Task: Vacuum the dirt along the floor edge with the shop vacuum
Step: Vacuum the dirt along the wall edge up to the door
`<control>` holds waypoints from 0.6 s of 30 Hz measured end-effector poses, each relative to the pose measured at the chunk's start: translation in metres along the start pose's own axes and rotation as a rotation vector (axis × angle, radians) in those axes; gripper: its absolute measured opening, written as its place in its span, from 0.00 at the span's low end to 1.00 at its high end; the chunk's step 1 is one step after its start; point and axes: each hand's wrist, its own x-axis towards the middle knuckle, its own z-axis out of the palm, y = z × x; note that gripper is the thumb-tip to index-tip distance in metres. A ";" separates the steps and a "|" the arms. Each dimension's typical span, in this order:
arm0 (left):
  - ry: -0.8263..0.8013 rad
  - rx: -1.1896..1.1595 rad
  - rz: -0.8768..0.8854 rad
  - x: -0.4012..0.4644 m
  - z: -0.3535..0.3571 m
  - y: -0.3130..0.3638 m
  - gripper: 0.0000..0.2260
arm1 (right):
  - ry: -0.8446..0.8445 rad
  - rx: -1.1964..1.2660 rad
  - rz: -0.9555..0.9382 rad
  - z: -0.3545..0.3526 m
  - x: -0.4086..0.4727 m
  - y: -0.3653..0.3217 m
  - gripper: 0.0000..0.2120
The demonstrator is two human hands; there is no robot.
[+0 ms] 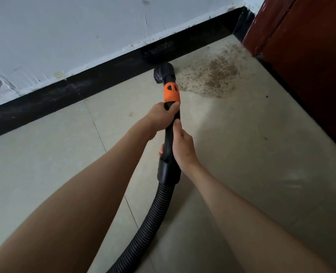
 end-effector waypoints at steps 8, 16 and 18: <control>0.005 0.010 0.000 0.020 -0.006 -0.003 0.13 | -0.001 0.059 0.007 0.008 0.020 0.000 0.20; -0.012 0.018 0.021 -0.008 0.012 0.003 0.13 | 0.039 -0.075 -0.050 -0.012 -0.005 0.007 0.23; -0.005 0.037 0.040 -0.021 0.020 0.001 0.14 | 0.057 -0.076 -0.049 -0.018 -0.019 0.012 0.24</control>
